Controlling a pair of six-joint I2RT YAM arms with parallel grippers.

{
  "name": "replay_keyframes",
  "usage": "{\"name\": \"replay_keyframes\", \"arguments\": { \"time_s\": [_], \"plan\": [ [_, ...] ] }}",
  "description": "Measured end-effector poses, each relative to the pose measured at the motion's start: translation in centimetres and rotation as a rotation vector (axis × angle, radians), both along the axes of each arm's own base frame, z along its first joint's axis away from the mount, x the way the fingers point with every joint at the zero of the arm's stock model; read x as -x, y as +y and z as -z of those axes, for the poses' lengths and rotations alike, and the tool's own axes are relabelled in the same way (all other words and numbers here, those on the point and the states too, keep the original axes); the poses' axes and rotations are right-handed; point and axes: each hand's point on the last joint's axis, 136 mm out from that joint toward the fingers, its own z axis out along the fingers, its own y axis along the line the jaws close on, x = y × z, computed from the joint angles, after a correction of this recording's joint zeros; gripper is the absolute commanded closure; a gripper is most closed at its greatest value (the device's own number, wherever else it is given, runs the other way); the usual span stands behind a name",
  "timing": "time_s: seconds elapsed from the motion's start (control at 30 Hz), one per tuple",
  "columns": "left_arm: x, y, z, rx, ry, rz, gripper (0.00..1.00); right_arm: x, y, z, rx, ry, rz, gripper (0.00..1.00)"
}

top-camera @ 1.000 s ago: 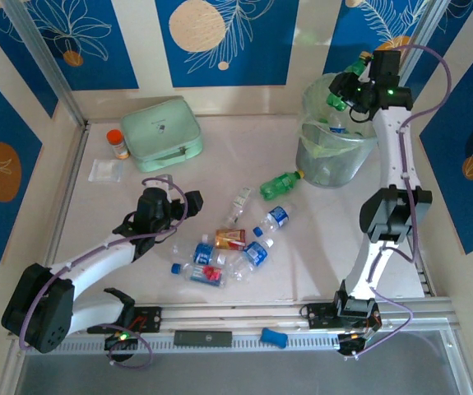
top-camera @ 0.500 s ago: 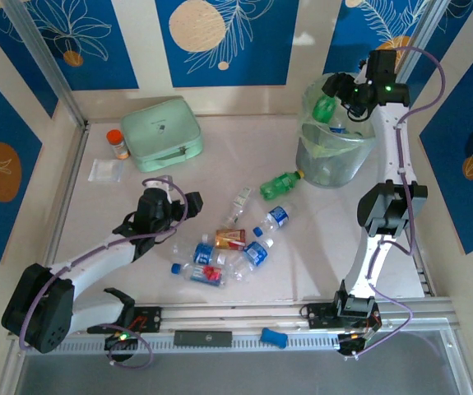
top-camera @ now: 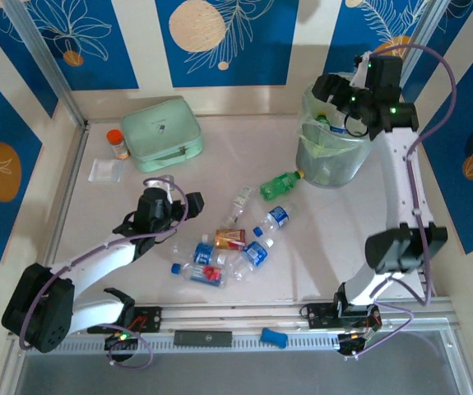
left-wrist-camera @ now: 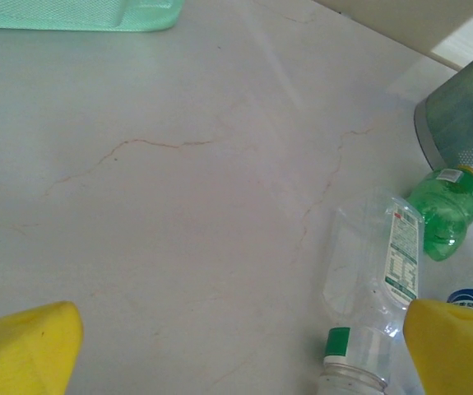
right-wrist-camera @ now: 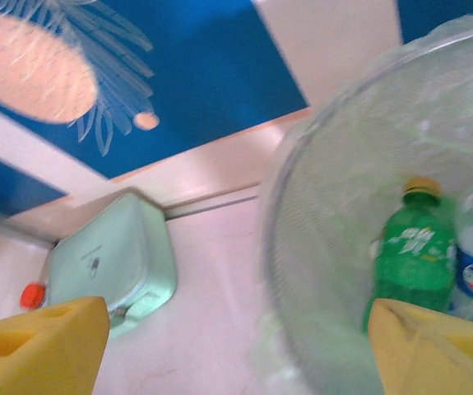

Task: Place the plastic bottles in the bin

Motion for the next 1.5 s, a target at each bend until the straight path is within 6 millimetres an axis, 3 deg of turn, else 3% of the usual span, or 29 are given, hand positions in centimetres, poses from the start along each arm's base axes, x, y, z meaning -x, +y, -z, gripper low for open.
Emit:
{"name": "replay_keyframes", "arguments": {
  "time_s": [0.13,0.33,0.4,0.63,0.8,1.13,1.5],
  "plan": [
    [-0.2,-0.8,-0.1,0.016,0.01,0.032,0.0,3.2,2.0,0.7,-0.017,-0.05,-0.062,0.15],
    [-1.0,-2.7,-0.1,0.047,0.031,0.098,0.0,6.4,5.5,4.4,-0.049,-0.044,-0.159,0.06],
    [-1.2,-3.5,-0.1,0.055,0.041,0.124,0.0,7.0,6.5,5.9,-0.062,-0.022,-0.183,0.0],
    [-1.6,-7.4,0.2,0.066,0.085,0.254,0.0,8.9,9.1,12.8,-0.1,0.108,-0.229,0.01],
    [-1.7,-10.2,1.1,0.029,0.141,0.364,0.0,9.8,10.2,15.8,-0.123,0.171,-0.228,0.01],
    [-2.4,-14.9,2.5,-0.144,0.193,0.529,0.05,9.5,10.8,15.3,-0.153,0.15,-0.216,0.01],
    [-2.7,-16.2,6.1,-0.339,0.236,0.572,0.12,9.2,10.2,15.1,-0.155,0.135,-0.184,0.01]
  ]
}}
